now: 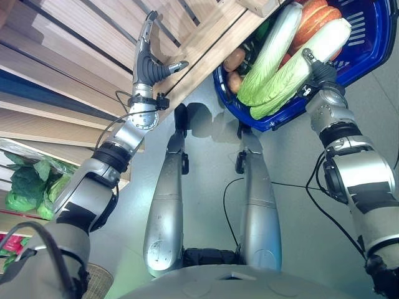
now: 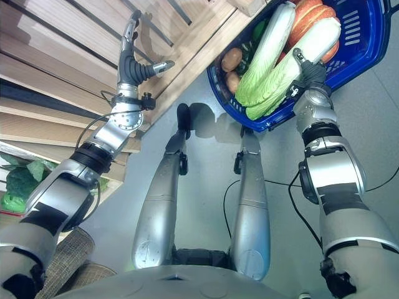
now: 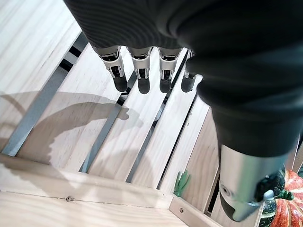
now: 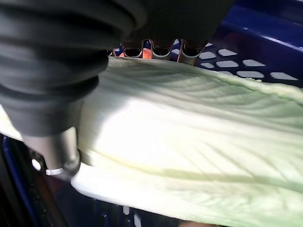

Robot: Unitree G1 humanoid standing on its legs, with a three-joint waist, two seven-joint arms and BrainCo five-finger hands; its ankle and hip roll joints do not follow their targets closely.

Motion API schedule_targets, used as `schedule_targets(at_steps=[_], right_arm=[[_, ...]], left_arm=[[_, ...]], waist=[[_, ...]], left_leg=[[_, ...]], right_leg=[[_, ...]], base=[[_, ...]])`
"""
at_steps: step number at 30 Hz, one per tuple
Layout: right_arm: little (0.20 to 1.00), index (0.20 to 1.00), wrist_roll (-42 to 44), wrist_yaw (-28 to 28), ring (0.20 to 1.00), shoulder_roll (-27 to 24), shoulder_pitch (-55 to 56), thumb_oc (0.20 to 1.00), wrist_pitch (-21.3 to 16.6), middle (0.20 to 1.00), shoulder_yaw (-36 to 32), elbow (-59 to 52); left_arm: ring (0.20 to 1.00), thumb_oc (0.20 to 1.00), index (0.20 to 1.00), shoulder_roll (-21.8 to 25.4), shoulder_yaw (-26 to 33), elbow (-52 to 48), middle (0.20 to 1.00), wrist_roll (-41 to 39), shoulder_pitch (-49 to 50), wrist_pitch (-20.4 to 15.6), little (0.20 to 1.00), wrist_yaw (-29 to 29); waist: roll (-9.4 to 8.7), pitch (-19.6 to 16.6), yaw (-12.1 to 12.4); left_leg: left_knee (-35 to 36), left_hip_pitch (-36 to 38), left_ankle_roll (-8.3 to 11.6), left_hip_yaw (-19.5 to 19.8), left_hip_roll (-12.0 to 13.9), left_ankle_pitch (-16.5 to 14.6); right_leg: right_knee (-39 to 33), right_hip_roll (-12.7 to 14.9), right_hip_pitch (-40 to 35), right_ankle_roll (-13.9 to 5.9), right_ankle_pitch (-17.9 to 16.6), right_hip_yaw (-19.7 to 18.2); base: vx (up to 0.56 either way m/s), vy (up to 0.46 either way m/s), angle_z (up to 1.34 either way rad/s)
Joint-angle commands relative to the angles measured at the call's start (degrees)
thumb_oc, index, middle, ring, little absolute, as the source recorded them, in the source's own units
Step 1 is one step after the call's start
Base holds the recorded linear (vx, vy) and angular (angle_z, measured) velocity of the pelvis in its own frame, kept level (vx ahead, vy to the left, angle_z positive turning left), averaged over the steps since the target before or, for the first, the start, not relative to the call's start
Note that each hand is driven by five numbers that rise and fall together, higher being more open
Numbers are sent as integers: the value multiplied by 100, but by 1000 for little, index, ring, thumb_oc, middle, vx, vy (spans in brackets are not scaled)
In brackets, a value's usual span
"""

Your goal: Pick up fruits and vegetables into the basket

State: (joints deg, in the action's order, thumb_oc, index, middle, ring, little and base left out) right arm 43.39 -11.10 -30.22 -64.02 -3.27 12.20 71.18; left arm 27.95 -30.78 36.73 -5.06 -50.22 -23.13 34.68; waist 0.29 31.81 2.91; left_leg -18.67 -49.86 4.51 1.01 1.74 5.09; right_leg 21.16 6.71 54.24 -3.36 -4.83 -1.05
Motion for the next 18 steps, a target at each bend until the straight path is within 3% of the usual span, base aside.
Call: schedule_targets(at_steps=[1, 18], right_arm=[[1000, 1000, -151, -68, 1000, -409, -148, 1000, 0, 1000, 290, 53], [1000, 1000, -183, -140, 1000, -426, -1, 1000, -125, 1000, 187, 108]], left_arm=[[1000, 1000, 1000, -187, 136, -339, 1000, -87, 76, -338, 1000, 186], [1000, 1000, 1000, -91, 194, -415, 1000, -111, 174, -394, 1000, 140]], waist=[[644, -202, -89], [546, -202, -89]], left_leg=[[-238, -245, -231, 304, -275, -147], [-149, 46, -252, 297, -272, -171]], right_leg=[[376, -180, -62, 14, 284, 343], [243, -193, -337, 14, 221, 340]], base=[[0, 0, 0], [-2, 1, 0]])
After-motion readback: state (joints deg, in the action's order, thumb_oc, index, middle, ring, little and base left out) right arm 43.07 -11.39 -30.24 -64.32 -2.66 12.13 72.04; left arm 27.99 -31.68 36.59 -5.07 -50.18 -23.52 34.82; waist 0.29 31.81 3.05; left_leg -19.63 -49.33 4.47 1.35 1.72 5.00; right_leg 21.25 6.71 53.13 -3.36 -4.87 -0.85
